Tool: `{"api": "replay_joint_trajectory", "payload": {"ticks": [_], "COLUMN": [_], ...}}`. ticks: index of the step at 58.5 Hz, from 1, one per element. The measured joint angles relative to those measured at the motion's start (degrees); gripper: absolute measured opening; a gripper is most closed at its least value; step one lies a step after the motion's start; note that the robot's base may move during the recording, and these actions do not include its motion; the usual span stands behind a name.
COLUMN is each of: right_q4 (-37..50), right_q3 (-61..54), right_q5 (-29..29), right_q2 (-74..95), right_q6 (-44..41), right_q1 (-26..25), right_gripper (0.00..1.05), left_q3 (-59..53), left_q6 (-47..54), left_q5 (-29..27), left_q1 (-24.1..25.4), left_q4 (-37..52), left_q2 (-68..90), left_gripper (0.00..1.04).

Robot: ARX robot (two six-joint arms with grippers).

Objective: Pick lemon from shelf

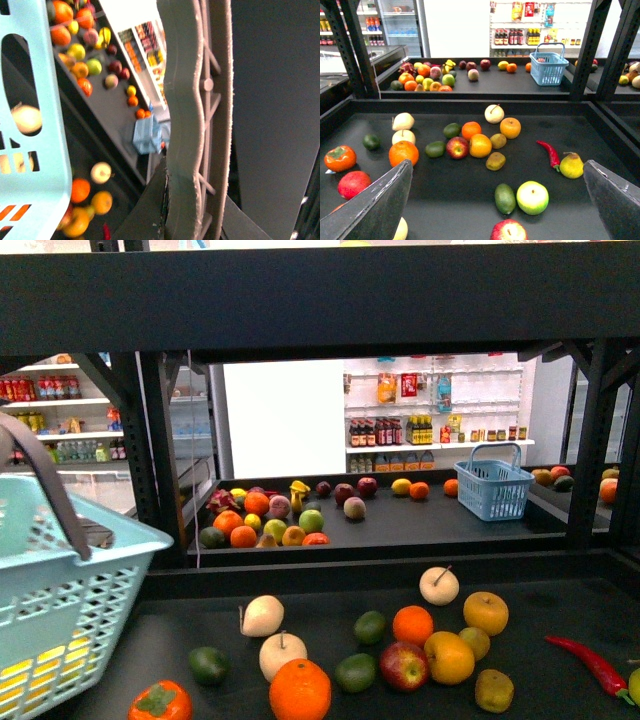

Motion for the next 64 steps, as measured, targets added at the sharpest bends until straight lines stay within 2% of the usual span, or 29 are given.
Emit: {"api": "replay_joint_trajectory", "payload": {"ticks": [5, 12, 24, 42, 64], "right_q4": [0.0, 0.0, 0.0, 0.0, 0.0], "right_q3": [0.0, 0.0, 0.0, 0.0, 0.0], "right_q5": [0.0, 0.0, 0.0, 0.0, 0.0], "right_q2": [0.0, 0.0, 0.0, 0.0, 0.0], "right_q6": [0.0, 0.0, 0.0, 0.0, 0.0], "right_q1": [0.0, 0.0, 0.0, 0.0, 0.0], "right_gripper": [1.02, 1.02, 1.02, 1.02, 1.02], "left_q3": [-0.2, -0.1, 1.4, 7.7, 7.6], "left_q6": [-6.5, -12.3, -20.5, -25.2, -26.7], "left_q5": [-1.1, -2.1, -3.5, -2.3, -1.9], "left_q1": [5.5, 10.7, 17.0, 21.3, 21.8], "left_q4": [7.2, 13.7, 25.3, 36.8, 37.4], "left_q2": [2.7, 6.3, 14.8, 22.0, 26.4], "left_gripper": [0.10, 0.10, 0.09, 0.09, 0.09]}}
